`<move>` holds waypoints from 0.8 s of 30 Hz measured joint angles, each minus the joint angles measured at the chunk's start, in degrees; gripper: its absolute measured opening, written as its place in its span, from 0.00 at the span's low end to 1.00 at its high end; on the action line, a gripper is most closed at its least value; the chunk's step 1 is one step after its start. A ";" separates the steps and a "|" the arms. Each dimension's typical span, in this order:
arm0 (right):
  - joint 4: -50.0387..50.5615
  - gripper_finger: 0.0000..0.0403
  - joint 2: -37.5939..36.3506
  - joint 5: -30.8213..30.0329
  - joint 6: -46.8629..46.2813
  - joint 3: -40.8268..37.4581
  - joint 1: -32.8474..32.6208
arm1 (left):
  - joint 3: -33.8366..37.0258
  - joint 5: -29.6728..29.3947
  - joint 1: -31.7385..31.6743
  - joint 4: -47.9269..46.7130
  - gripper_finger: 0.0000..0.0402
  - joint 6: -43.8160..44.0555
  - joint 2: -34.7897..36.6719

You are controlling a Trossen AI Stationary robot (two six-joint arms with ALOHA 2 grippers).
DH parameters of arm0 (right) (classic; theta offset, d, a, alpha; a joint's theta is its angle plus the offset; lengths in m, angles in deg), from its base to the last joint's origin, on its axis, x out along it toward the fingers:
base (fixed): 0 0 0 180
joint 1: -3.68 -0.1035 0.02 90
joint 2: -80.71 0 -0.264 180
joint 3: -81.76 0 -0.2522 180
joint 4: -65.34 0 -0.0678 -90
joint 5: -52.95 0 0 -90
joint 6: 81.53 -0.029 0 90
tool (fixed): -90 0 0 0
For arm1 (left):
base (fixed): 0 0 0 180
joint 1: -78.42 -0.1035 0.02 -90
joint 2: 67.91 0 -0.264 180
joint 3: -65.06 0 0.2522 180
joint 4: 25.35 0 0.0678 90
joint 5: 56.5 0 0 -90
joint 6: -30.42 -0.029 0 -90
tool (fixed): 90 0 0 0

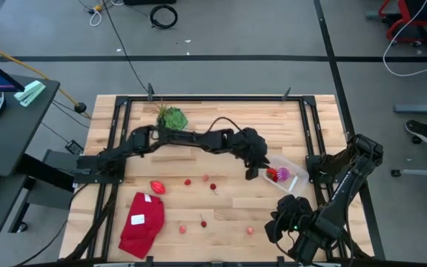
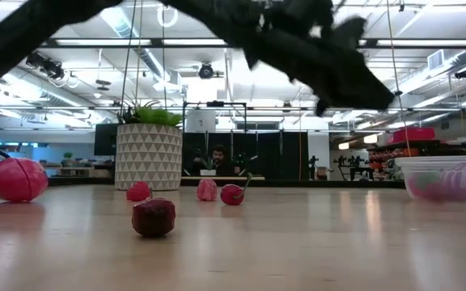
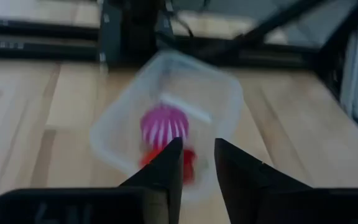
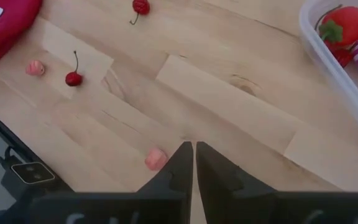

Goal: Pick and placing Produce into tupperware
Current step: Put the red dragon fruit into the transparent bin

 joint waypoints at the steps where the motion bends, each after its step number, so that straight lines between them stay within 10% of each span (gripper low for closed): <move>1: -0.02 0.07 0.00 0.01 0.41 0.00 0.00 | 0.01 0.01 -0.04 -3.28 0.23 -0.88 1.57; 14: -0.92 0.07 0.00 0.01 1.82 0.00 0.00 | -0.06 -2.57 -0.16 -54.72 0.10 -8.10 24.18; 24: -2.78 0.07 0.00 -0.14 1.85 0.02 0.00 | 0.08 -21.65 2.98 -74.81 0.07 -1.79 36.98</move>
